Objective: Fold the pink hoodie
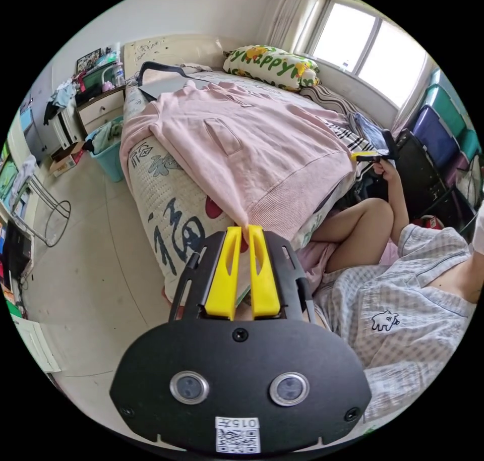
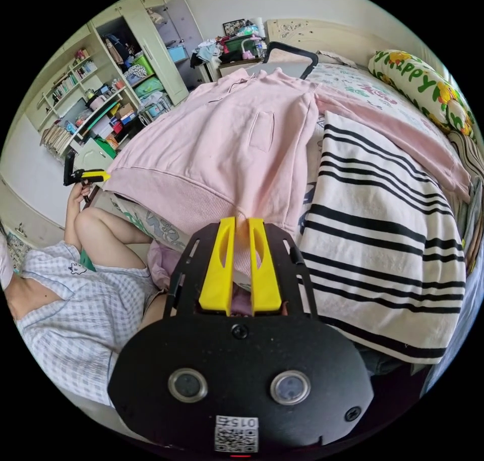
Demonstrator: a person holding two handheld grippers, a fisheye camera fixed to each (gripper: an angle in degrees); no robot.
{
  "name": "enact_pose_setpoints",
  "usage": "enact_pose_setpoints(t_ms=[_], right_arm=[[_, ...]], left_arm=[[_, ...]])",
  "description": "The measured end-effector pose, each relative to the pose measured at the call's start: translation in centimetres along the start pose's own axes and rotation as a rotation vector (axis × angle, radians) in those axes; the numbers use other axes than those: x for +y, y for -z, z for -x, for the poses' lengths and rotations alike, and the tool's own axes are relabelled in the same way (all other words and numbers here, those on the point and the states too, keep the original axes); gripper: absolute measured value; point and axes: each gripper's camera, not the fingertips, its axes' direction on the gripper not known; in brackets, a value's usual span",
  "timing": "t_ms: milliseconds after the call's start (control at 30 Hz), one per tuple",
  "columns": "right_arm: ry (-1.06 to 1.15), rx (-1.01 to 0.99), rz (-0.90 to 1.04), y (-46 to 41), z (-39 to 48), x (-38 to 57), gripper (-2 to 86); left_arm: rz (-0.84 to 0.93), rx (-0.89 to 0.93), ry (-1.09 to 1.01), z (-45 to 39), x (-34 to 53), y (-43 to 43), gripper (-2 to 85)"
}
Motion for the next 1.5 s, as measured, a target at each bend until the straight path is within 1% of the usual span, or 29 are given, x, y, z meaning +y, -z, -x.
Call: enact_pose_setpoints(t_ms=[67,100,133,233,300,367,433,533,600,667,700,767,800,867,900,967,1000,1033,1067,1133,1233,1300,1400,1433,1500], right_arm=[[-0.016,-0.003,-0.001,1.3,-0.9,0.4,5.8],[-0.015,0.012,-0.015,1.7,-1.1,0.8,5.7],[-0.013,0.031,-0.051,2.4,-1.6,1.9,5.3],[-0.053,0.038,-0.142,4.1,-3.8,4.8,5.1],[-0.109,0.035,-0.204,5.5,-5.8,6.1,5.2],[-0.213,0.067,-0.305,7.9,-8.8,7.4,5.1],[-0.282,0.073,-0.379,9.8,-11.1,7.8,4.4],[-0.35,0.064,-0.507,13.2,-14.6,7.7,4.0],[-0.36,0.087,-0.591,15.2,-16.7,7.3,4.2],[-0.459,0.143,-0.646,16.9,-19.9,6.0,4.6],[-0.477,0.156,-0.647,17.2,-20.7,5.5,4.7],[-0.537,0.161,-0.608,17.6,-24.0,3.1,5.4],[-0.557,0.158,-0.593,17.5,-24.9,2.5,5.7],[-0.685,0.168,-0.575,16.9,-28.3,0.4,7.8],[-0.734,0.161,-0.586,16.6,-29.2,0.0,8.2],[-0.85,0.118,-0.608,15.0,-32.2,-1.5,9.5],[-0.901,0.113,-0.605,14.6,-33.1,-1.7,9.8],[-1.024,0.103,-0.59,13.7,-34.7,-1.8,10.1],[-1.089,0.098,-0.585,13.1,-36.0,-1.8,10.1],[-1.145,0.066,-0.616,12.5,-37.5,-1.2,9.7],[-1.141,-0.002,-0.705,11.9,-38.3,-0.5,7.9],[-1.094,0.004,-0.73,11.8,-37.9,-0.8,6.1],[-0.947,0.004,-0.8,12.1,-36.3,-1.5,4.3],[-0.866,0.006,-0.853,12.5,-35.1,-1.8,3.7],[-0.759,-0.003,-0.905,13.2,-32.9,-2.9,3.1]], left_arm=[[-0.024,0.053,0.022,0.8,0.3,1.0,0.8],[-0.035,0.052,0.023,0.8,0.4,1.4,0.6],[-0.053,0.025,0.031,0.7,0.5,2.1,0.3],[-0.102,-0.129,0.057,-0.1,-0.4,4.0,-0.1],[-0.149,-0.16,0.014,-1.5,-2.1,4.9,0.2],[-0.206,-0.08,-0.113,-4.2,-6.3,4.9,1.7],[-0.191,-0.002,-0.223,-7.0,-10.7,3.6,3.6],[-0.125,0.067,-0.383,-12.2,-19.2,-0.3,6.2],[-0.098,0.058,-0.485,-15.9,-24.2,-3.3,6.8],[-0.095,0.043,-0.58,-20.7,-30.7,-7.7,7.0],[-0.096,0.046,-0.588,-21.8,-32.4,-8.9,7.0],[-0.078,0.082,-0.595,-25.7,-39.4,-14.1,7.0],[-0.072,0.098,-0.592,-26.6,-41.2,-15.5,7.0],[-0.047,0.168,-0.537,-29.5,-48.1,-21.1,7.3],[-0.041,0.185,-0.522,-30.2,-49.7,-22.5,7.4],[-0.015,0.198,-0.464,-32.8,-55.1,-28.1,8.1],[-0.009,0.19,-0.457,-33.4,-56.1,-29.3,8.3],[0.001,0.169,-0.452,-34.7,-57.7,-31.6,8.5],[0.012,0.145,-0.465,-35.8,-58.9,-33.5,8.8],[0.048,0.126,-0.515,-37.1,-60.0,-35.8,9.2],[0.09,0.122,-0.56,-37.3,-61.0,-38.2,9.1],[0.087,0.146,-0.569,-36.5,-61.3,-38.6,7.9],[0.073,0.215,-0.509,-34.2,-62.2,-38.5,3.2],[0.042,0.227,-0.487,-33.1,-62.3,-38.0,2.2],[0.005,0.256,-0.467,-31.7,-62.2,-36.8,1.6]])
